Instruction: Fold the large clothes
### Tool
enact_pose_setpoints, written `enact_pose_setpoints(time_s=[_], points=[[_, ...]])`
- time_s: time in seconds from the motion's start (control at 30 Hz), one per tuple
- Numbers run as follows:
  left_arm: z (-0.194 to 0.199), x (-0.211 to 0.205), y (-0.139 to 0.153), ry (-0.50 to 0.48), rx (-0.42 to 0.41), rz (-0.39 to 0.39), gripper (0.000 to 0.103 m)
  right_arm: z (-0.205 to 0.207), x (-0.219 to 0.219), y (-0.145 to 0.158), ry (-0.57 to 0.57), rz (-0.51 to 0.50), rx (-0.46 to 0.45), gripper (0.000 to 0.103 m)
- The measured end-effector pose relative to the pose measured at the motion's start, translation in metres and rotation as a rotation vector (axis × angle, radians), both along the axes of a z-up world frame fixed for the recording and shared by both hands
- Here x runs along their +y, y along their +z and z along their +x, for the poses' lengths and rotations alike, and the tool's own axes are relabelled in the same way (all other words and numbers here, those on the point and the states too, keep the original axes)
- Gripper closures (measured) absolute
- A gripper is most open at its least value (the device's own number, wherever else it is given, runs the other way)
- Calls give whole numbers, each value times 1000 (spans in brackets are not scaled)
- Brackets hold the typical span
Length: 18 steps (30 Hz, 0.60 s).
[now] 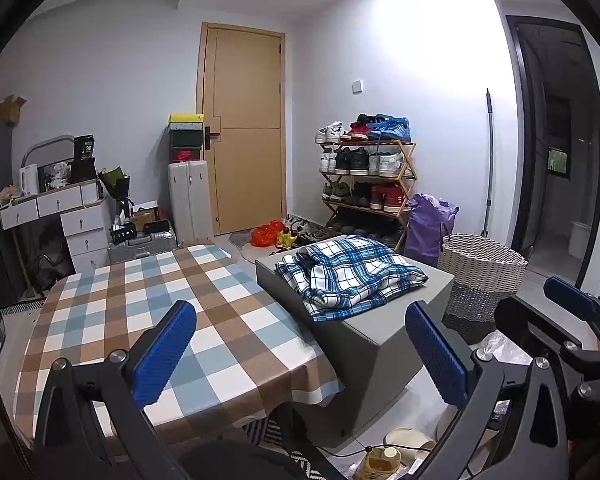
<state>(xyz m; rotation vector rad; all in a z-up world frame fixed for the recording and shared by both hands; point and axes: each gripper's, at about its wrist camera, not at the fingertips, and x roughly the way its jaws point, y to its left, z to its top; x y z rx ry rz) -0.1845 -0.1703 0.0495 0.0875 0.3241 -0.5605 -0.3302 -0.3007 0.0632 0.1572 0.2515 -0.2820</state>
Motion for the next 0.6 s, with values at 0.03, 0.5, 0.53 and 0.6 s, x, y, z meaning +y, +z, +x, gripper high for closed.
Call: enact_pose_setpoints(time_s=[0.03, 0.5, 0.53, 0.6], points=[[0, 0, 0, -1, -1, -1, 1, 0, 0, 0, 0, -2, 1, 0], [2, 3, 1, 14, -4, -1, 1, -2, 1, 3, -20, -19, 11, 0], [2, 3, 1, 13, -4, -1, 1, -4, 1, 4, -25, -20, 6, 0], [4, 1, 2, 4, 6, 4, 1, -5, -1, 5, -28, -14, 3, 0]])
